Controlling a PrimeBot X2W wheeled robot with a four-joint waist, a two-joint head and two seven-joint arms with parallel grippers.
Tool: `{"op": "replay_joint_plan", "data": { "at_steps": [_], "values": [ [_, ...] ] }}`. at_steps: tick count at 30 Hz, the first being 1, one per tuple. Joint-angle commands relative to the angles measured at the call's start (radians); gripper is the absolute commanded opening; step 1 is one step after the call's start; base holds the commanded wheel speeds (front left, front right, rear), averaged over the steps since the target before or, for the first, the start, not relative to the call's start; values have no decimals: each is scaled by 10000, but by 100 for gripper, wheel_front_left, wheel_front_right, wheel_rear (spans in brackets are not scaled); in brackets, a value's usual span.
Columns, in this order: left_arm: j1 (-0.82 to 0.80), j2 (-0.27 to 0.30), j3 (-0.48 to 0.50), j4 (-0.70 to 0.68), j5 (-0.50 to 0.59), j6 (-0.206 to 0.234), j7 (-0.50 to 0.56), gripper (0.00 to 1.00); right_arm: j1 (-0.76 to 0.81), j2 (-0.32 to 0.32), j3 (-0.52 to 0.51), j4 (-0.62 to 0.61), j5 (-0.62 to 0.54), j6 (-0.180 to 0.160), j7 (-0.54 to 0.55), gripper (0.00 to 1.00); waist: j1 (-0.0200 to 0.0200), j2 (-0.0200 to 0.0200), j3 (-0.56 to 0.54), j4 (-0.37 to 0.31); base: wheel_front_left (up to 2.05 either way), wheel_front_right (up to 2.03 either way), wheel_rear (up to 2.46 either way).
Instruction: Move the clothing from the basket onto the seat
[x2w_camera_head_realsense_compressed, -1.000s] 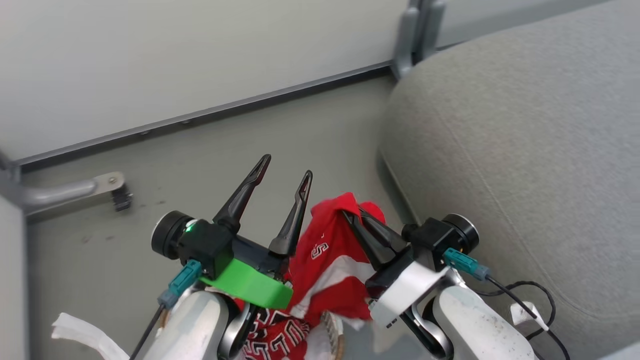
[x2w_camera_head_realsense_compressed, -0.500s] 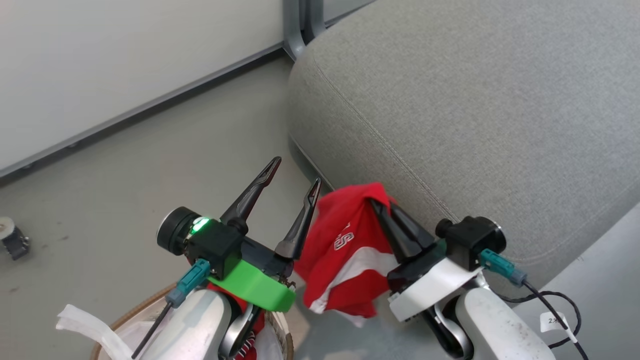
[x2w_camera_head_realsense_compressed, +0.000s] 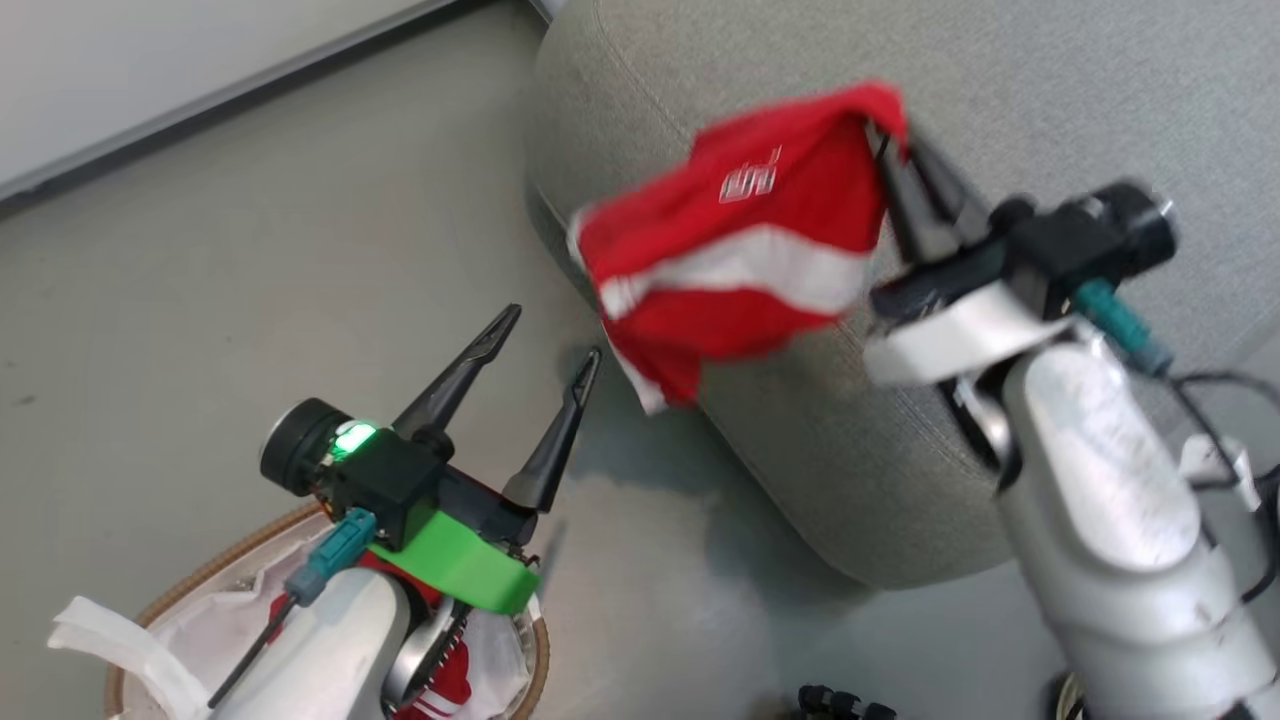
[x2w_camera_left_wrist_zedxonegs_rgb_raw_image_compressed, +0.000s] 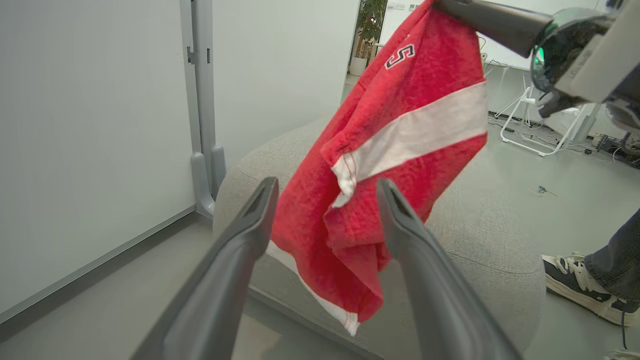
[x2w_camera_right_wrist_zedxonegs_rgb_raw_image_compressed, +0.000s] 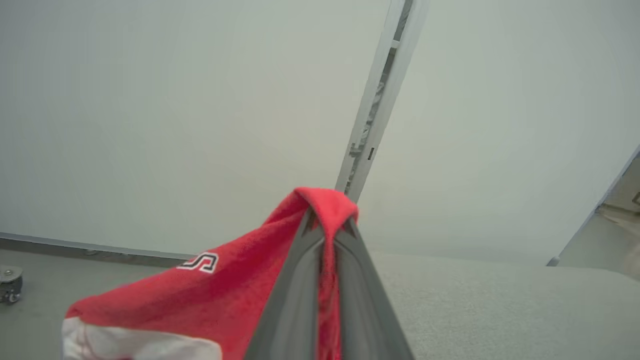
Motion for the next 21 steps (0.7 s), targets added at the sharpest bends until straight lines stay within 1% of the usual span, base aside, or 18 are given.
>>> {"op": "replay_joint_plan", "data": {
  "at_steps": [1,7,11,17,21],
  "values": [
    [-84,205,108,-83,73,14,-7,100,-599,-190,-240,140,-245,-14,-5,0,0,-1,581,-26,0,0,0],
    [-350,656,133,-301,123,14,-7,100,-2672,-955,-1354,936,-898,-14,-6,0,0,-1,1384,361,0,0,0],
    [-593,893,-14,-417,46,14,-7,100,-3661,-1474,-2243,1431,-1385,-14,5,0,0,-1,1904,718,0,0,0],
    [-850,1187,-73,-488,-52,14,-7,100,-4480,-1882,-3721,1837,-2336,-14,366,0,0,-1,2578,1113,0,0,0],
    [-983,1305,-162,-496,-130,14,-7,100,-4430,-1892,-4642,2073,-2838,-14,720,0,0,-1,2920,1350,0,0,0]
  ]
}}
